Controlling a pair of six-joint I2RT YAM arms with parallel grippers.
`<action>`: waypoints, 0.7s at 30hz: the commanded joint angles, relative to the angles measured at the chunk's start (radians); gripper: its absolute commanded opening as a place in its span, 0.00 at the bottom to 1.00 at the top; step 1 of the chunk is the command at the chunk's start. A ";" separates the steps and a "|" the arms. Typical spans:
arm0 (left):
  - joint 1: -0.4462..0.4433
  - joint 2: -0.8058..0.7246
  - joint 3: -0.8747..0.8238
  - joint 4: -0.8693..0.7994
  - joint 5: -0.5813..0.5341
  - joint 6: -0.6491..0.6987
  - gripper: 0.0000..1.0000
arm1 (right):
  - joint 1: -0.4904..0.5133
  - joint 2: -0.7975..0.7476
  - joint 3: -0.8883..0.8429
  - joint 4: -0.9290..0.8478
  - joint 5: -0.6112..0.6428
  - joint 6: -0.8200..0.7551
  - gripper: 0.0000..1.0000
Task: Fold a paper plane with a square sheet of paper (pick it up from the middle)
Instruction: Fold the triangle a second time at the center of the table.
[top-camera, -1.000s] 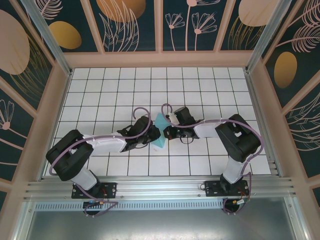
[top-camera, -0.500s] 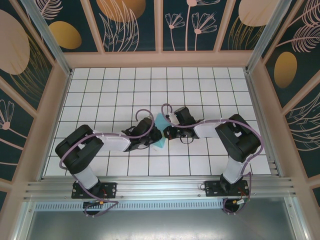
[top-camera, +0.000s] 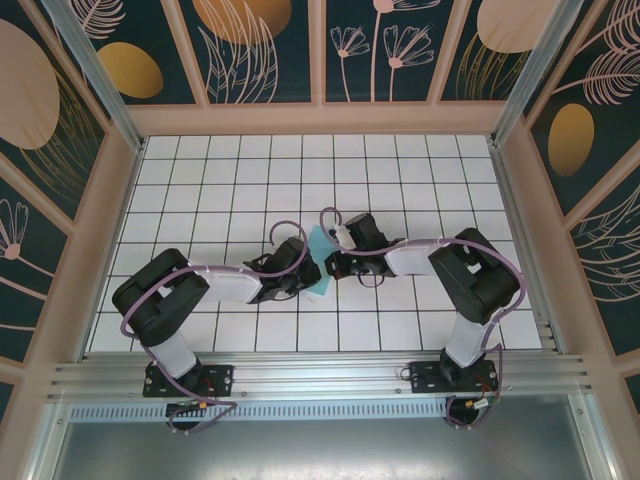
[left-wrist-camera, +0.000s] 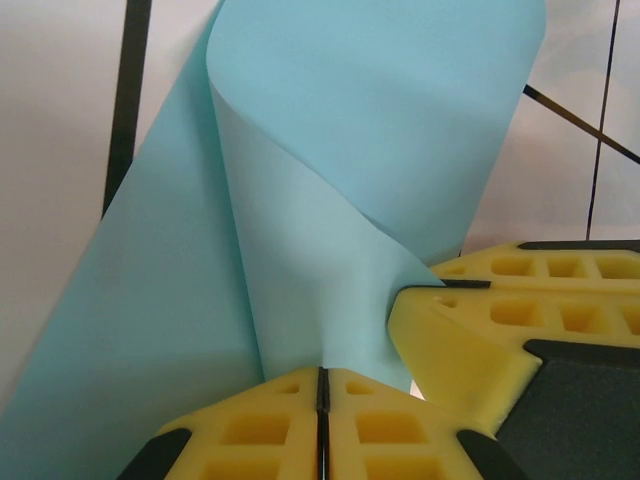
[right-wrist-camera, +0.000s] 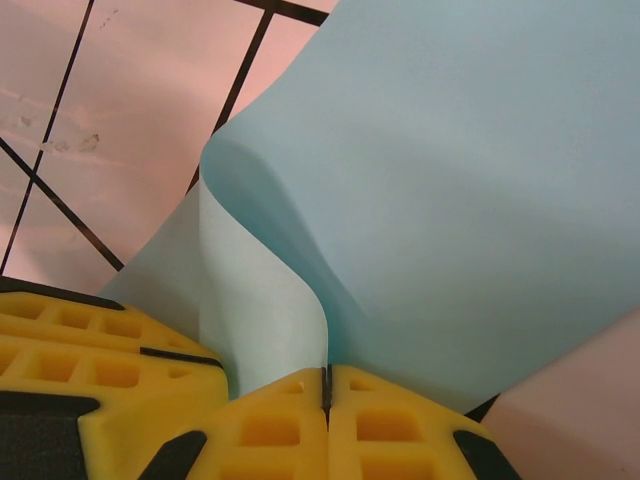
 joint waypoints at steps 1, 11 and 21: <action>0.003 0.006 -0.033 -0.028 -0.015 -0.023 0.11 | 0.011 0.062 -0.007 -0.106 0.085 -0.011 0.00; 0.008 -0.050 -0.003 -0.024 -0.027 -0.011 0.13 | 0.012 0.060 -0.003 -0.120 0.099 -0.016 0.00; 0.059 -0.044 0.041 0.035 0.000 0.017 0.16 | 0.013 0.059 -0.003 -0.121 0.102 -0.016 0.00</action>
